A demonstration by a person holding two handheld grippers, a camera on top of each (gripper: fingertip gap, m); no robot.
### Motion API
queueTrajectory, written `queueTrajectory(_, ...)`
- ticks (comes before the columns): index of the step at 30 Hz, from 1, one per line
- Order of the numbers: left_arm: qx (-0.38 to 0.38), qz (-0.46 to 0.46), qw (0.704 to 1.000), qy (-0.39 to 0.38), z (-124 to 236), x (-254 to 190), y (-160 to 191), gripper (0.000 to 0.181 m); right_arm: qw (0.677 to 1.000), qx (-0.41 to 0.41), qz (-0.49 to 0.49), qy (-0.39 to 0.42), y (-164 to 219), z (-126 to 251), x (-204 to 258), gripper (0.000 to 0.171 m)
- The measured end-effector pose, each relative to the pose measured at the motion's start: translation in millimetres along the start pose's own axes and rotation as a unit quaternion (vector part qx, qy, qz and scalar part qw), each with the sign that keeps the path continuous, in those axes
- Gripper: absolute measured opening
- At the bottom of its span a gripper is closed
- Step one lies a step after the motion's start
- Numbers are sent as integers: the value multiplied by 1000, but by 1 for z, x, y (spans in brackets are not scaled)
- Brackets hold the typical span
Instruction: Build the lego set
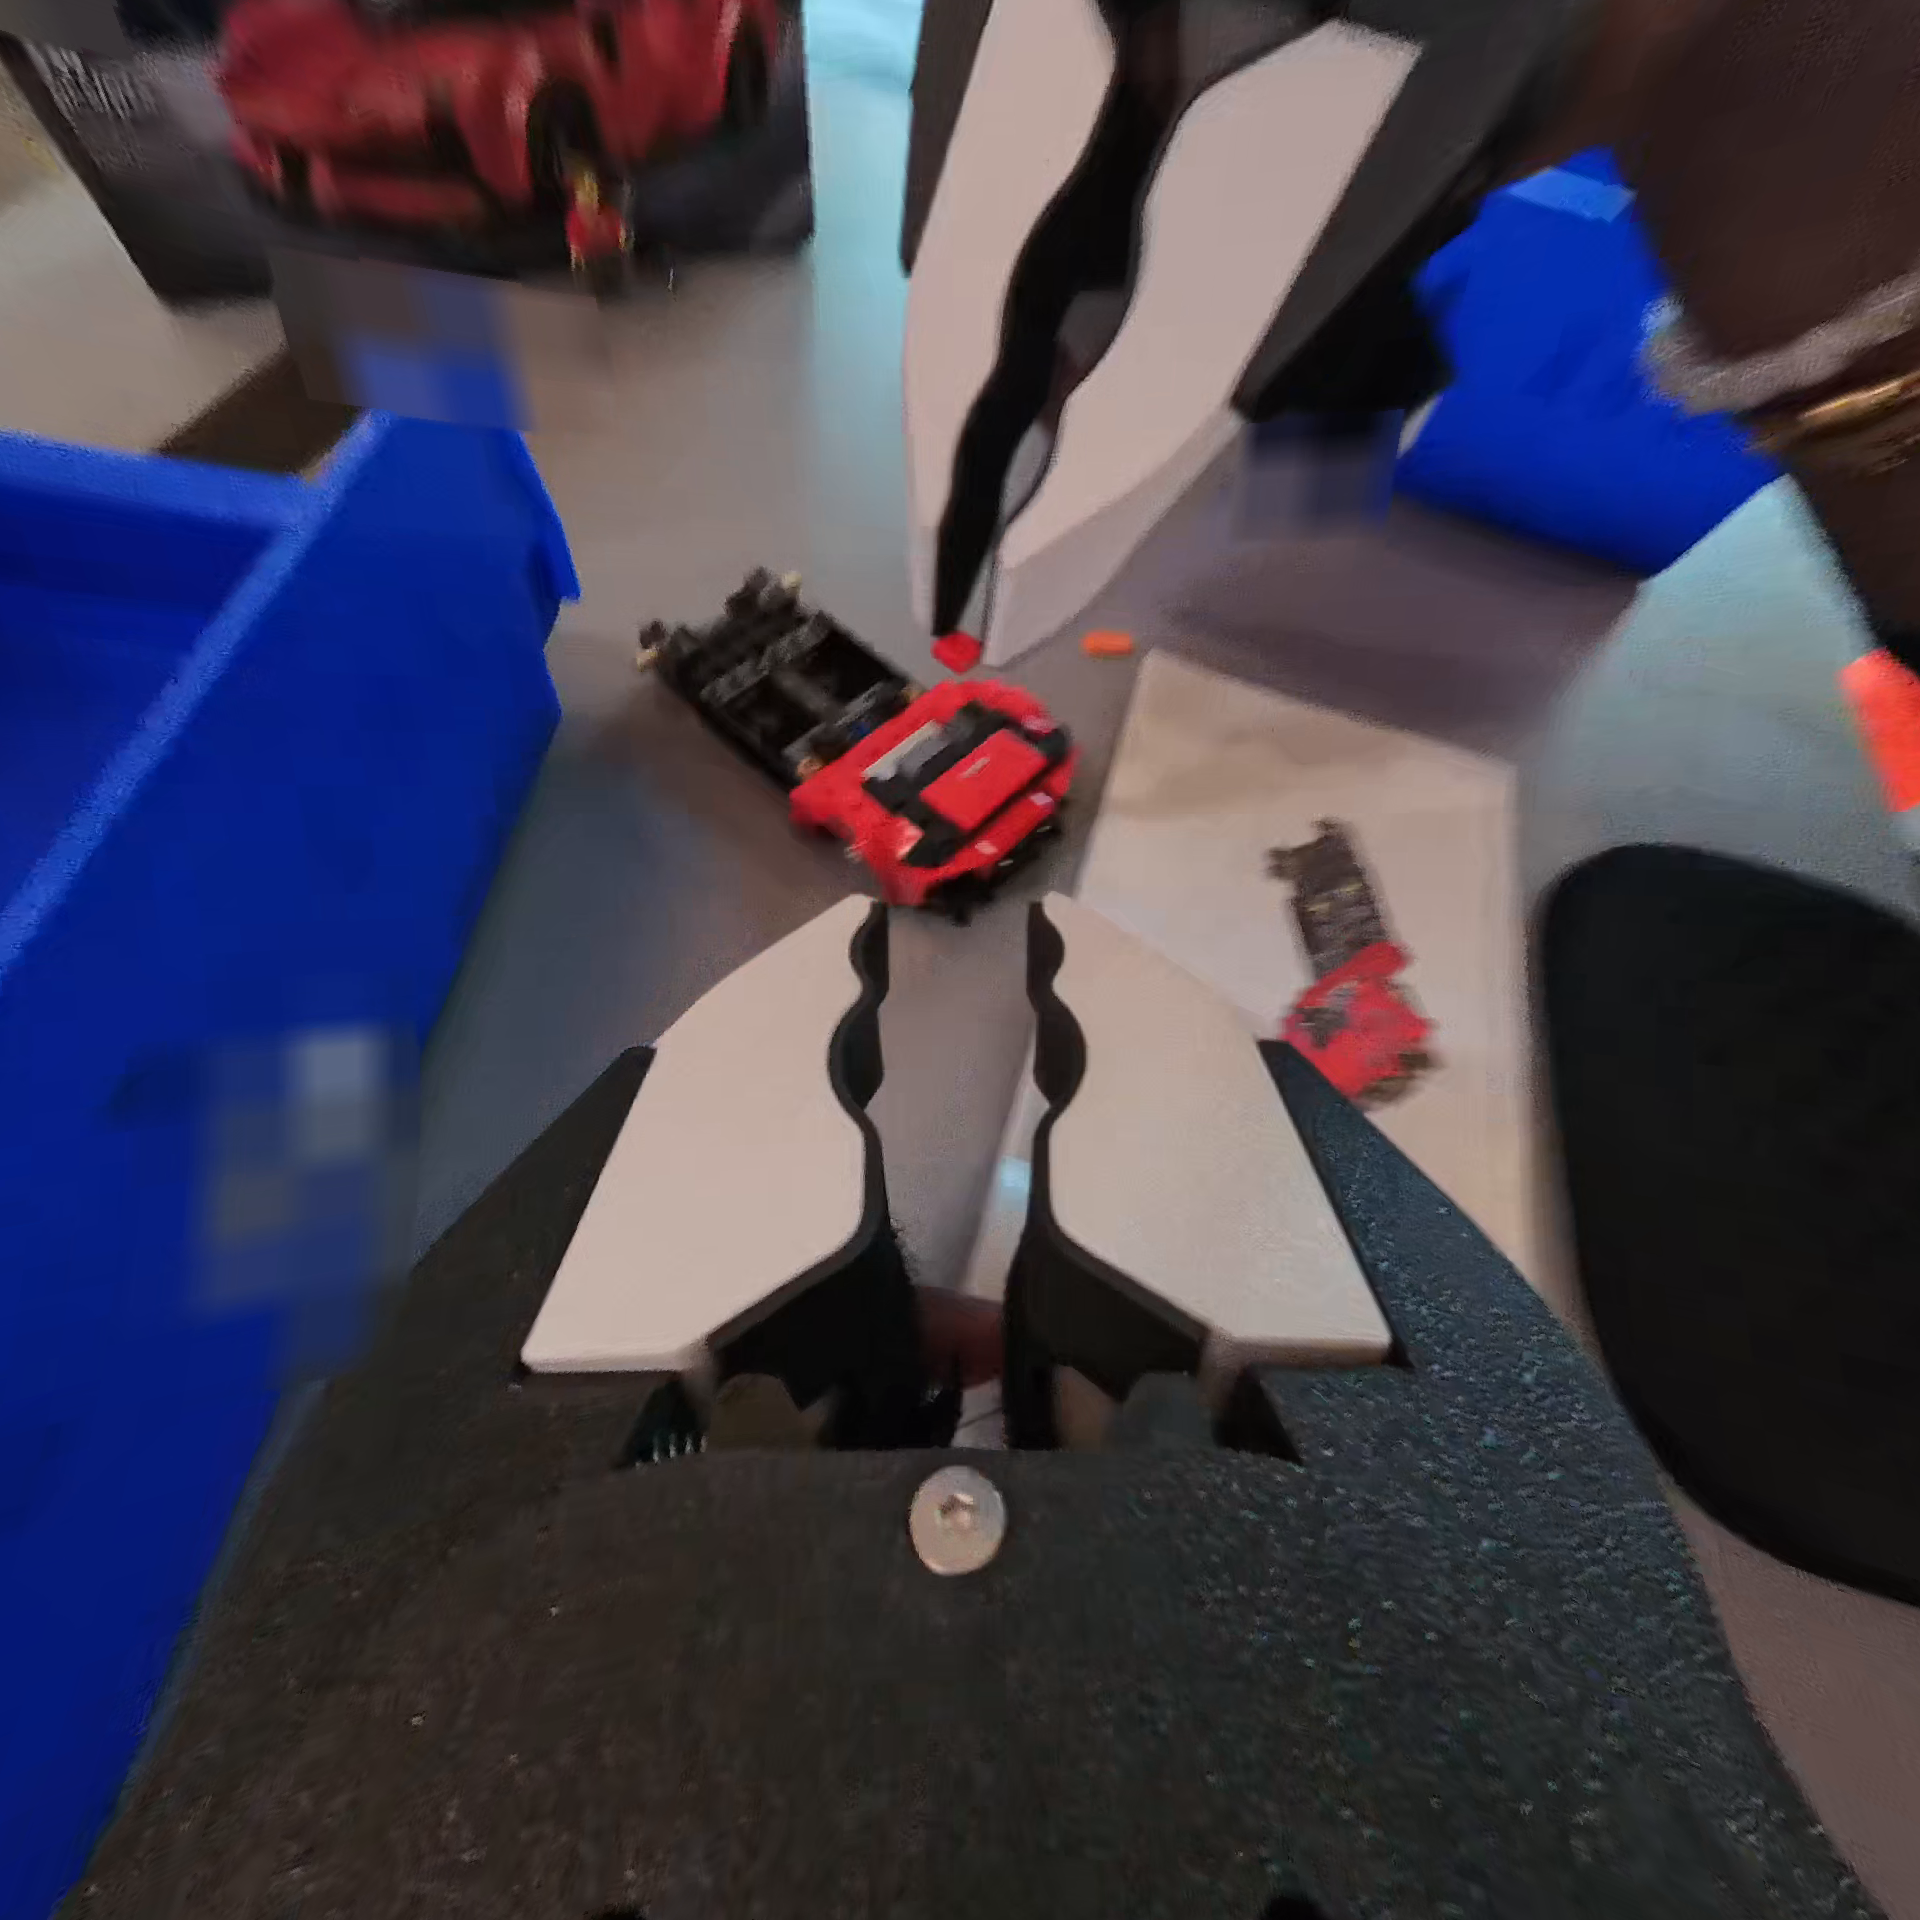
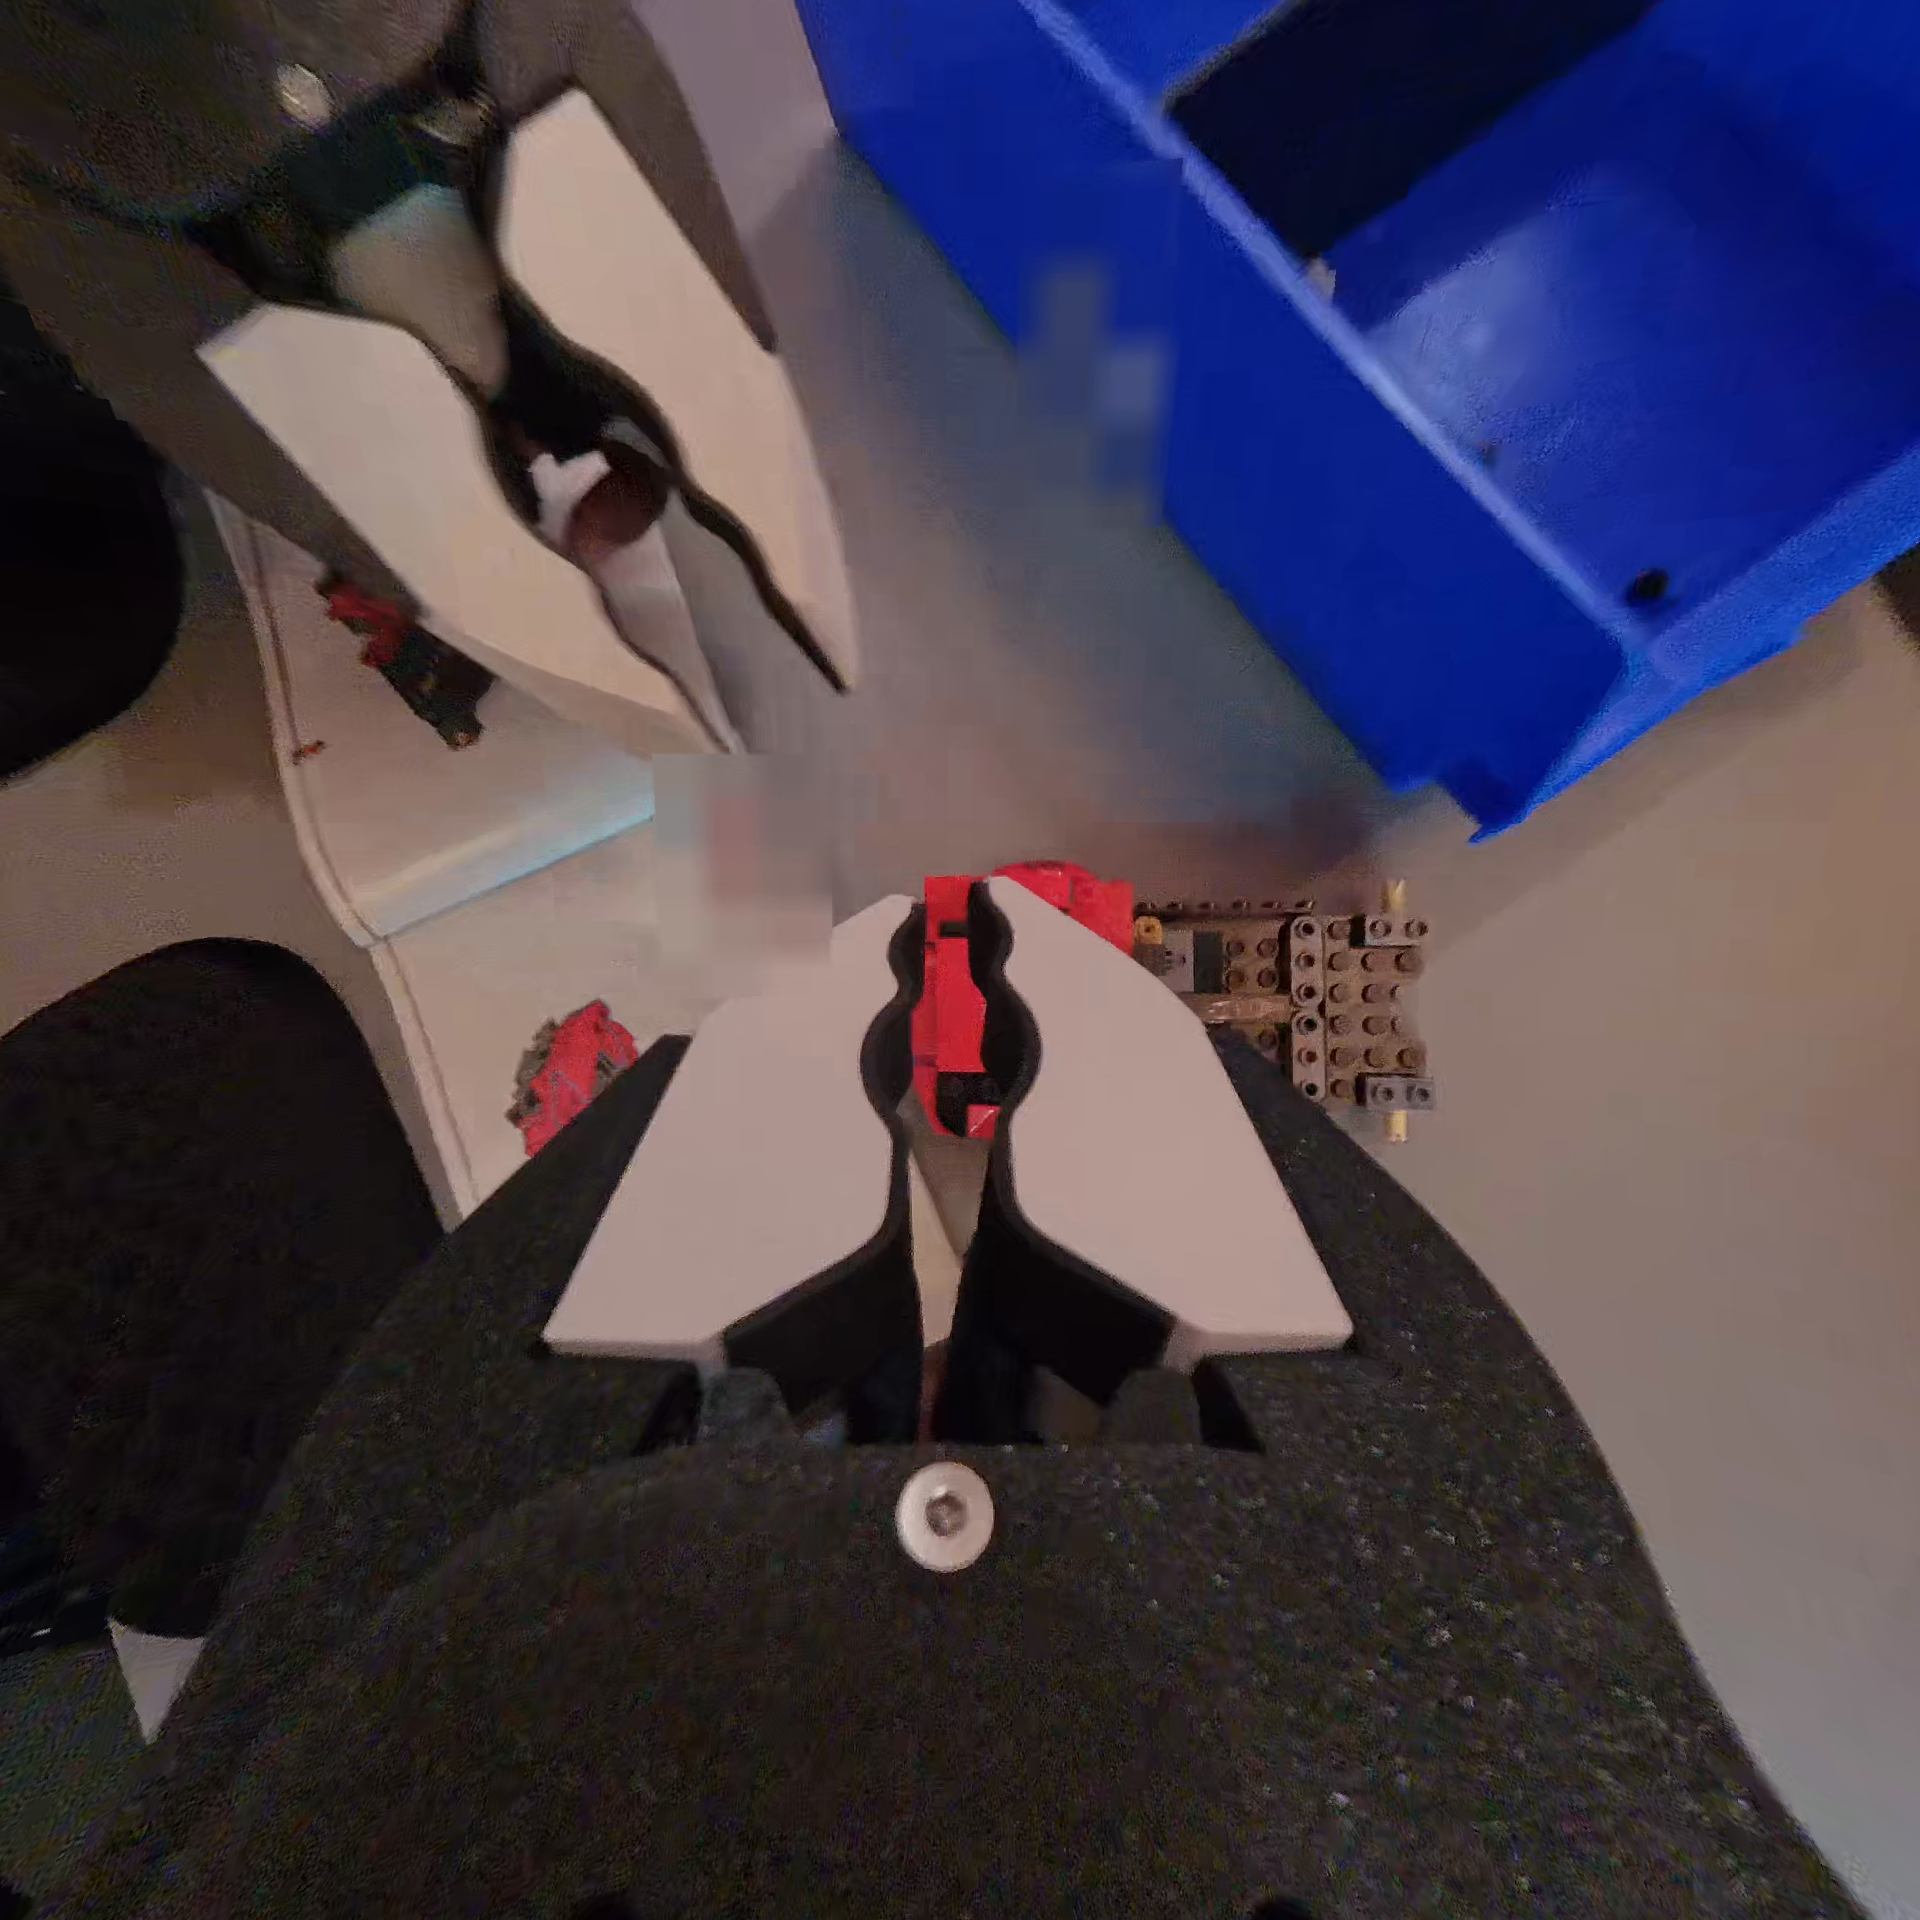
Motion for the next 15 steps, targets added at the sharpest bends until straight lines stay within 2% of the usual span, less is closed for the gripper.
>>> queueTrajectory(3, 51, -27, 998, -10, -28, 22, 16, 18, 1000, 23, -5, -21, 9, -22, -2, 8)
queueTrajectory(6, 54, -47, 997, 2, -42, 28, 21, 16, 999, 41, -12, -28, 13, -33, -7, 8)
queueTrajectory(15, 47, -73, 996, 32, -51, 25, 18, 18, 997, 55, -30, -40, 21, -43, -16, 8)
Point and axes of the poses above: each gripper's, where its closed fingertips meet, z back along the fingers, y out of its underside, x = y × z across the jaws, the point moved 3 cm from there along z, back along the fingers, and after that the axes turned 7 degrees about y, right-handed, at the moved point
